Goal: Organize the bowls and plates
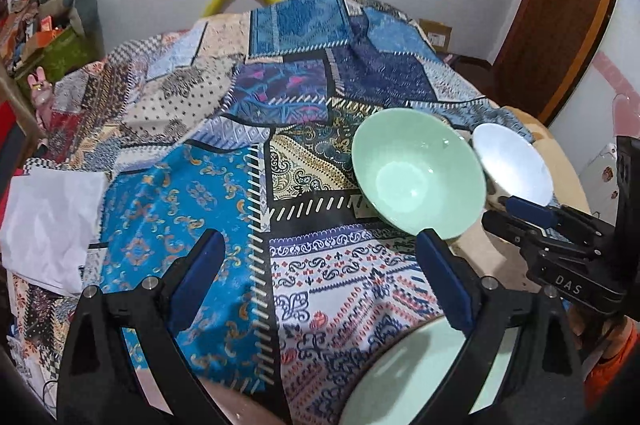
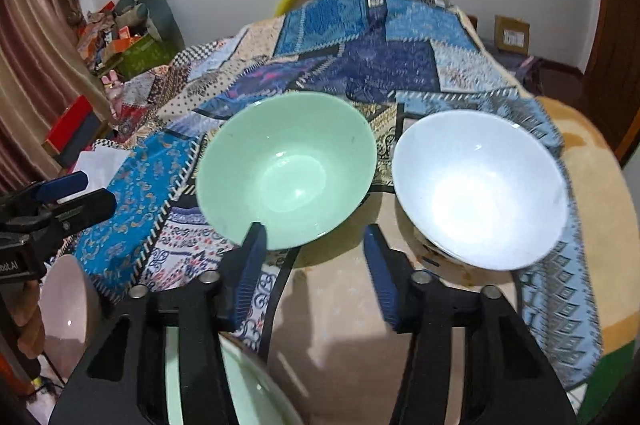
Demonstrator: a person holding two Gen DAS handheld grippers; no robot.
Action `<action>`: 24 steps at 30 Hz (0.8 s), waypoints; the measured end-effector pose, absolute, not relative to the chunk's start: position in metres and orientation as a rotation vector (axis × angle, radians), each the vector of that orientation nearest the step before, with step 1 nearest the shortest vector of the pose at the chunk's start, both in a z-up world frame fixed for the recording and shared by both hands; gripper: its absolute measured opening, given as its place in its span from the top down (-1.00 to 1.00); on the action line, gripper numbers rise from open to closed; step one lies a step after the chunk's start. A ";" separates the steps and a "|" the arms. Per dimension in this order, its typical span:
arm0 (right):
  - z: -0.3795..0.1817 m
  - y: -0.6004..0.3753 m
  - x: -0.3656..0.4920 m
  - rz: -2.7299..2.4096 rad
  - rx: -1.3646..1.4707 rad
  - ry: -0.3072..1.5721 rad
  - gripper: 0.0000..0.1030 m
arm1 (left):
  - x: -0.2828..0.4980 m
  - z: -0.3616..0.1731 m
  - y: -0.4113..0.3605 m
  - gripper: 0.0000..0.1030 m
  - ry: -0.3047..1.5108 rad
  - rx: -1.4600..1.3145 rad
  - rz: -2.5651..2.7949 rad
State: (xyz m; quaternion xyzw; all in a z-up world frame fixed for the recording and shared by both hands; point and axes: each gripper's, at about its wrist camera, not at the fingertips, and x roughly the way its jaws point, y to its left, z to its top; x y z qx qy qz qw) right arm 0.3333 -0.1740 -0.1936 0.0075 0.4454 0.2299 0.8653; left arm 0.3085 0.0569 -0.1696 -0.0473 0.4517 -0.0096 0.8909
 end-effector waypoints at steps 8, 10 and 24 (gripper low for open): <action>-0.211 -0.174 0.351 0.460 0.056 0.993 0.36 | 0.335 -0.192 0.054 -0.69 0.965 -0.106 -0.054; -0.214 -0.171 0.355 0.456 0.054 1.000 0.40 | 0.339 -0.195 0.051 -0.58 0.973 -0.098 -0.059; -0.219 -0.153 0.369 0.499 -0.067 0.994 0.48 | 0.375 -0.215 0.038 -0.32 1.021 -0.046 -0.057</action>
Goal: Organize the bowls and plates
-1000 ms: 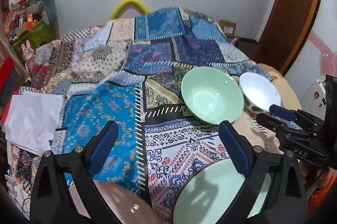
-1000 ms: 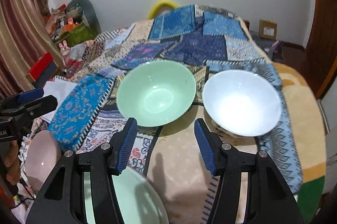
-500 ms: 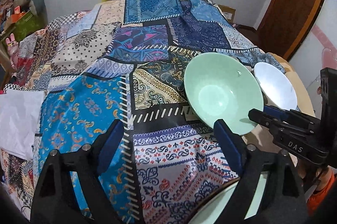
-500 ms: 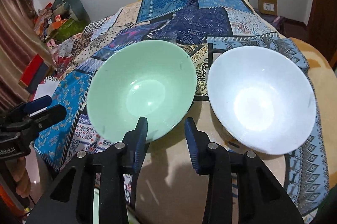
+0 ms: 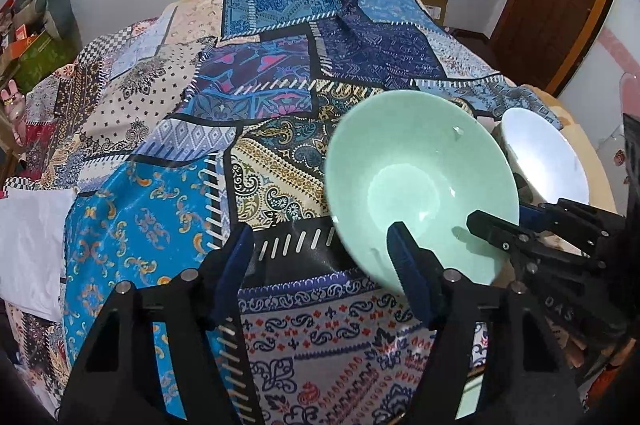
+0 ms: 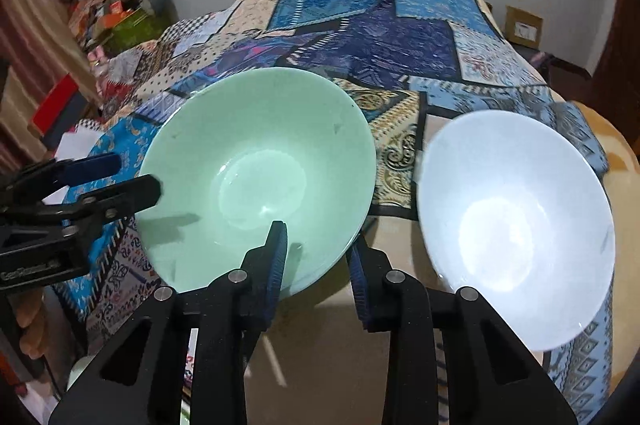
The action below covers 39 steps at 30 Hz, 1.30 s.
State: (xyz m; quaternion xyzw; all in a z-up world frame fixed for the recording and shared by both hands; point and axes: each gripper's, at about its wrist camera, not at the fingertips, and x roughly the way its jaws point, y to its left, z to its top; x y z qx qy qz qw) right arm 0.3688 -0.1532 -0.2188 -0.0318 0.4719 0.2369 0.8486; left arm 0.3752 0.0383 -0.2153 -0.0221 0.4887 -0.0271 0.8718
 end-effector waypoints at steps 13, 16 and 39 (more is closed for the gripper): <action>-0.218 -0.143 0.377 0.583 -0.071 1.011 0.49 | 0.385 -0.237 0.042 0.56 1.114 -0.081 -0.076; -0.220 -0.142 0.384 0.574 -0.064 1.026 0.49 | 0.385 -0.237 0.036 0.64 1.108 -0.055 -0.087; -0.167 -0.152 0.328 0.581 -0.017 0.924 0.62 | 0.322 -0.175 0.028 0.64 1.020 -0.040 -0.073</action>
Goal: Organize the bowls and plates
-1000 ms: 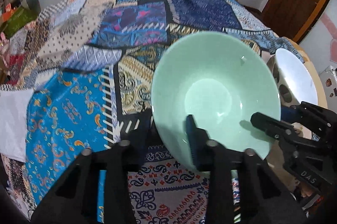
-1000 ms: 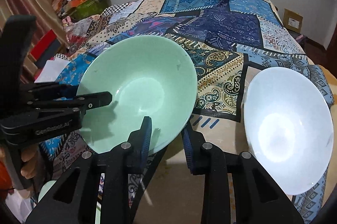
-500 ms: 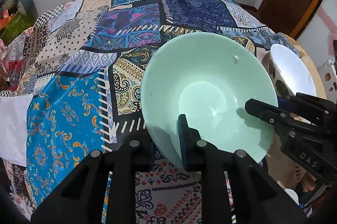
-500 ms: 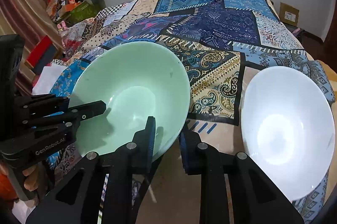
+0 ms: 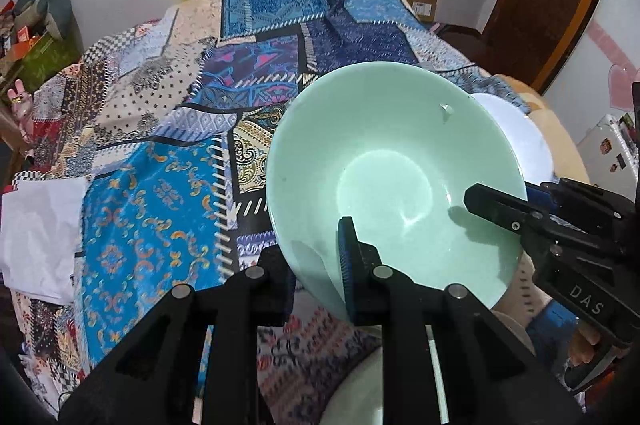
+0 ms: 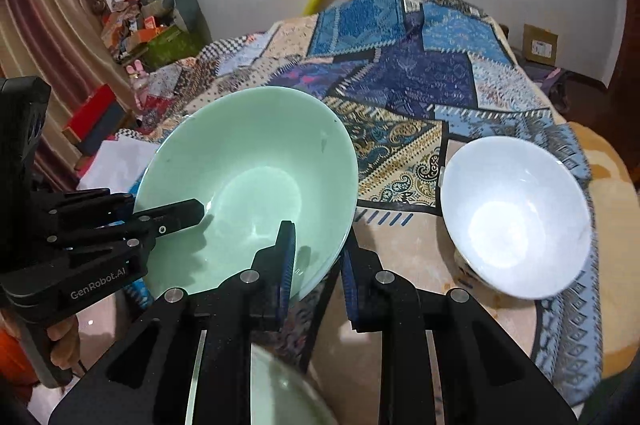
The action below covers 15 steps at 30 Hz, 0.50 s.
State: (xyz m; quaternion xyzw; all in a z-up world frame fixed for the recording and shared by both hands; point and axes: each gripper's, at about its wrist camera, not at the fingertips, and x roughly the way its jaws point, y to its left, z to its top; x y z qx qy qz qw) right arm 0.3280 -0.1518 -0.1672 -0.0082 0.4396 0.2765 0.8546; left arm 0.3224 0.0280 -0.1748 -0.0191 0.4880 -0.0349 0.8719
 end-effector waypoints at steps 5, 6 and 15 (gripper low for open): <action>-0.148 -0.152 0.307 0.593 -0.011 0.892 0.62 | 0.295 -0.152 0.030 0.64 0.987 -0.048 -0.064; -0.144 -0.152 0.302 0.595 -0.011 0.887 0.62 | 0.290 -0.147 0.031 0.64 0.981 -0.049 -0.063; -0.124 -0.144 0.267 0.619 -0.019 0.852 0.62 | 0.239 -0.118 0.040 0.64 0.943 -0.064 -0.040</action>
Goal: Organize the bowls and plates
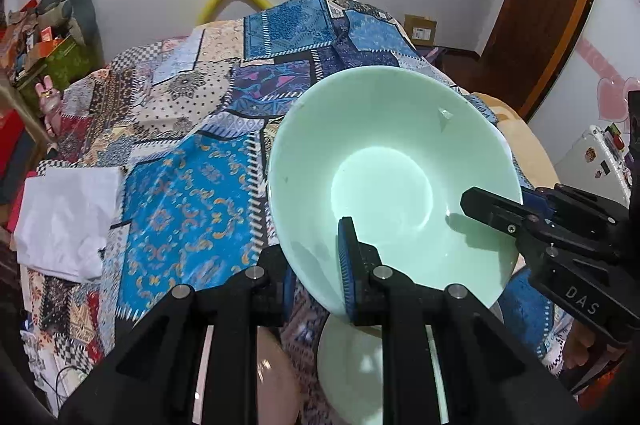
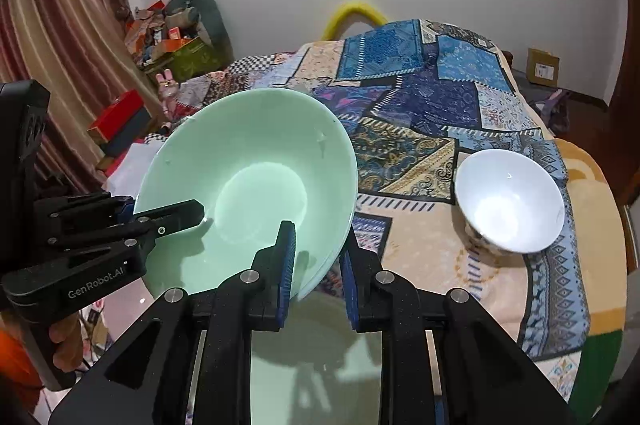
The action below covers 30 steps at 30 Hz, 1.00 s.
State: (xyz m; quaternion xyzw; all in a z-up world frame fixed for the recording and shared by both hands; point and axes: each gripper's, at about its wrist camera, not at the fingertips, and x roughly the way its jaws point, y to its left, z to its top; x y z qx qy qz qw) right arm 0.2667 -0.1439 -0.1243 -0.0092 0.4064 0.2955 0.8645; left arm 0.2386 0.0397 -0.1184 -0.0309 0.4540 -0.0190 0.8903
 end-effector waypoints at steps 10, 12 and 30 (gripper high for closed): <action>-0.121 -0.124 0.231 0.660 -0.026 0.844 0.62 | 0.186 -0.108 0.062 0.64 0.928 -0.094 0.003; -0.121 -0.119 0.224 0.669 -0.029 0.844 0.62 | 0.175 -0.109 0.069 0.64 0.931 -0.104 0.011; -0.150 -0.052 0.191 0.770 -0.071 0.915 0.62 | 0.124 -0.148 0.137 0.64 0.989 -0.198 0.095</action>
